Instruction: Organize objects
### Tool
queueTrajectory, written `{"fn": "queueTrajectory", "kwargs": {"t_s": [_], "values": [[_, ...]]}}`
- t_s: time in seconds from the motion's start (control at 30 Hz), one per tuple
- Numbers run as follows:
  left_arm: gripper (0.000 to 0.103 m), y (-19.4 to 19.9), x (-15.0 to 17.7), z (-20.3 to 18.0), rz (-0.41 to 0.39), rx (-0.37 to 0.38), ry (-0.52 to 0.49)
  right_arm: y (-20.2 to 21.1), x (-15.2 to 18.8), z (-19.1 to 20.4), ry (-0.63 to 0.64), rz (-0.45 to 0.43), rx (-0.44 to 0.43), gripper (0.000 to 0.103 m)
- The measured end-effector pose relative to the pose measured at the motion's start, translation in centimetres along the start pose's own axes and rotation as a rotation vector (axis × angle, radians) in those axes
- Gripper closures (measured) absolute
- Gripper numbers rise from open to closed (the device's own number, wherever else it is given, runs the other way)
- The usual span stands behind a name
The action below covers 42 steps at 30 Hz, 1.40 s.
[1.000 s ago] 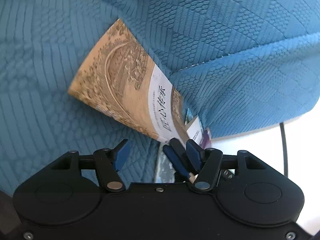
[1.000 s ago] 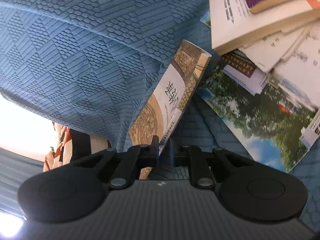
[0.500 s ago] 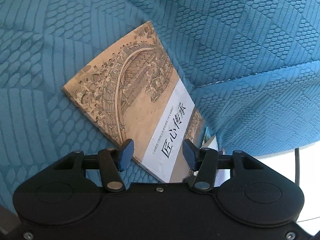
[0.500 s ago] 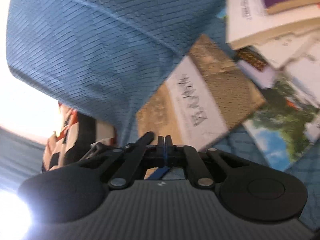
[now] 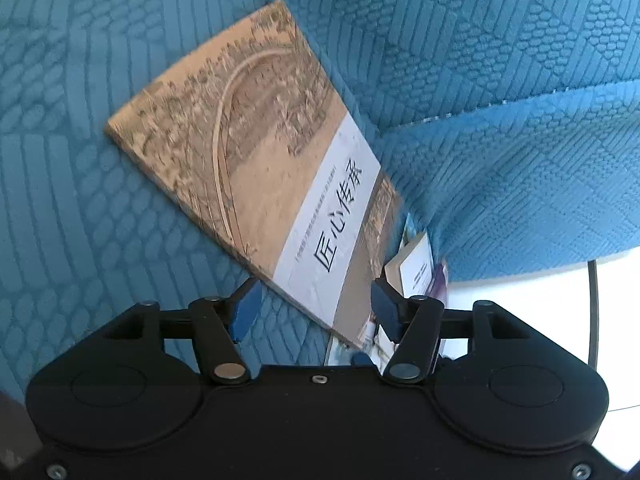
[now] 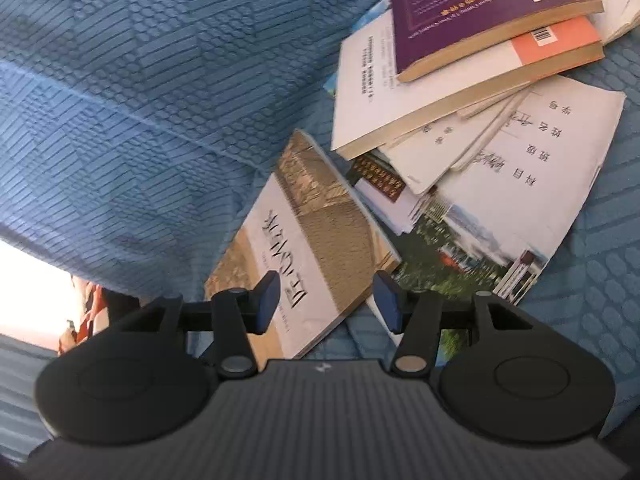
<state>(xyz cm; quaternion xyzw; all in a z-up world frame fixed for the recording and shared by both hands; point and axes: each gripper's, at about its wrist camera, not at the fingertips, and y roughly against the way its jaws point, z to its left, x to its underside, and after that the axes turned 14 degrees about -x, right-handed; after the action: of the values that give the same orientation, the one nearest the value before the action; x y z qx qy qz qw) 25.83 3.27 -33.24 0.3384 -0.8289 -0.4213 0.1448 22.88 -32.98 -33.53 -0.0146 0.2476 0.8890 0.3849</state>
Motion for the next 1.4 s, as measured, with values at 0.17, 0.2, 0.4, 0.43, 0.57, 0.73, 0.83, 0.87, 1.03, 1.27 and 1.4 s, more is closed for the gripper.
{"fn": "queueTrajectory", "kwargs": {"t_s": [0.17, 0.2, 0.4, 0.43, 0.57, 0.73, 0.83, 0.87, 1.03, 1.27, 1.4], "values": [[0.045, -0.7, 0.5, -0.1, 0.023, 0.0, 0.003, -1.0, 0.2, -1.0, -0.054, -0.009, 0.027, 0.05], [0.044, -0.8, 0.6, -0.1, 0.028, 0.0, 0.006, -1.1, 0.1, -0.9, -0.049, -0.017, 0.033, 0.05], [0.043, -1.6, 0.8, 0.1, 0.048, 0.039, 0.055, -1.5, -0.2, -1.5, -0.138, -0.044, -0.051, 0.047], [0.042, -1.7, 0.8, 0.1, 0.052, 0.045, 0.063, -1.5, -0.3, -1.5, -0.157, -0.045, -0.095, 0.049], [0.042, -2.1, 0.7, 0.0, 0.053, 0.052, 0.079, -0.9, -1.1, -0.4, -0.106, -0.095, -0.123, 0.049], [0.045, -2.2, -0.1, -0.4, 0.029, 0.026, 0.073, -0.4, -2.5, 0.6, -0.011, -0.073, -0.008, 0.048], [0.047, -2.1, -0.2, -0.6, 0.02, 0.017, 0.048, -0.7, -3.1, 0.4, 0.037, -0.041, 0.057, 0.048], [0.047, -2.1, -0.2, -0.7, 0.013, 0.01, 0.04, -1.0, -3.3, 0.3, 0.047, -0.02, 0.071, 0.048], [0.048, -1.6, -0.5, -0.8, -0.031, -0.016, 0.047, -1.8, -3.0, 0.0, 0.089, 0.026, 0.111, 0.05], [0.047, -1.5, -0.9, -0.8, -0.056, -0.021, 0.049, -2.3, -2.8, -1.4, -0.045, 0.036, 0.009, 0.05], [0.048, -1.6, -1.2, -0.6, -0.066, 0.007, 0.055, -2.5, -2.5, -1.4, -0.11, 0.055, -0.029, 0.045]]}}
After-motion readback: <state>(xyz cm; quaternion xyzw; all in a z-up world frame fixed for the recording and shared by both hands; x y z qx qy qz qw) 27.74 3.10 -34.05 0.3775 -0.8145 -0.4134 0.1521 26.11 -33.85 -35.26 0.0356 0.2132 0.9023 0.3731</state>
